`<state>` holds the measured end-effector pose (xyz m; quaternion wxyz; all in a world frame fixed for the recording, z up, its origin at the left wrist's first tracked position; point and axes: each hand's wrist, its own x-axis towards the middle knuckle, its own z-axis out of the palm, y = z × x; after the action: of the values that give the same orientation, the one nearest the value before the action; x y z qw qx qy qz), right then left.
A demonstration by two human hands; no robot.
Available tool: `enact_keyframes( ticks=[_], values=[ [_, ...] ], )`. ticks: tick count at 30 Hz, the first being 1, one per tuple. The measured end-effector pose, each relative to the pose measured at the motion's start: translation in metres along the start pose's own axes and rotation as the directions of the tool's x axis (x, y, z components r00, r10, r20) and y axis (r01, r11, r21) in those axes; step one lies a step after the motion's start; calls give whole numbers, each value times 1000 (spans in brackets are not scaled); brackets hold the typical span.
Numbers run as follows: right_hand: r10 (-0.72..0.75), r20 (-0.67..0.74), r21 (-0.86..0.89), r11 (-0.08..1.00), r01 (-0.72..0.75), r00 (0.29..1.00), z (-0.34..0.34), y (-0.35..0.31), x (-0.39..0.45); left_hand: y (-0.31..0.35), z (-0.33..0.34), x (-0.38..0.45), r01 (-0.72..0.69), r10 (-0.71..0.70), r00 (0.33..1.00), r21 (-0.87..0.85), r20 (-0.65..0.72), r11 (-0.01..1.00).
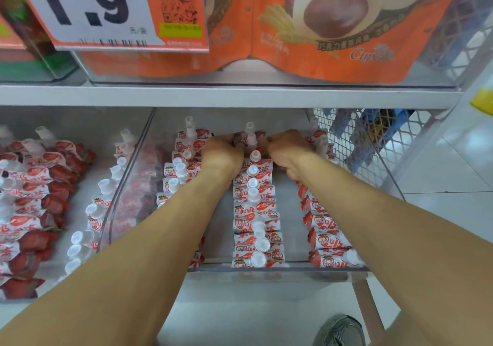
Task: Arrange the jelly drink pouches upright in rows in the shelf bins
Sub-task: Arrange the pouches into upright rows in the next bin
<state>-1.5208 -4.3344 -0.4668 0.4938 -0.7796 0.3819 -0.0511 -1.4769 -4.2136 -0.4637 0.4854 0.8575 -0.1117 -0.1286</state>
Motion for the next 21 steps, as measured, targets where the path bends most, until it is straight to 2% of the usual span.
enact_keyframes(
  ticks=[7, 11, 13, 17, 21],
  values=[
    [105, 44, 65, 992, -107, 994, 5, -5, -3, -2, 0, -1, -11, 10, 1000, 48, 25, 999],
    [50, -25, -30, 998, -51, 998, 11, -8, -11, -2, 0, 0, 40, -39, 998, -17, 50, 999],
    [25, -30, -6, 1000, -25, 999, 13, -3, -13, -3, 1, 4, 82, -77, 992, -51, 100, 995],
    [66, 115, 125, 989, -80, 991, 10, -3, -19, 0, -3, 4, 211, -168, 959, -179, 230, 961],
    [79, 190, 154, 982, -110, 979, 8, -1, -19, 8, -7, -12, 220, -144, 943, -235, 301, 947]
  ],
)
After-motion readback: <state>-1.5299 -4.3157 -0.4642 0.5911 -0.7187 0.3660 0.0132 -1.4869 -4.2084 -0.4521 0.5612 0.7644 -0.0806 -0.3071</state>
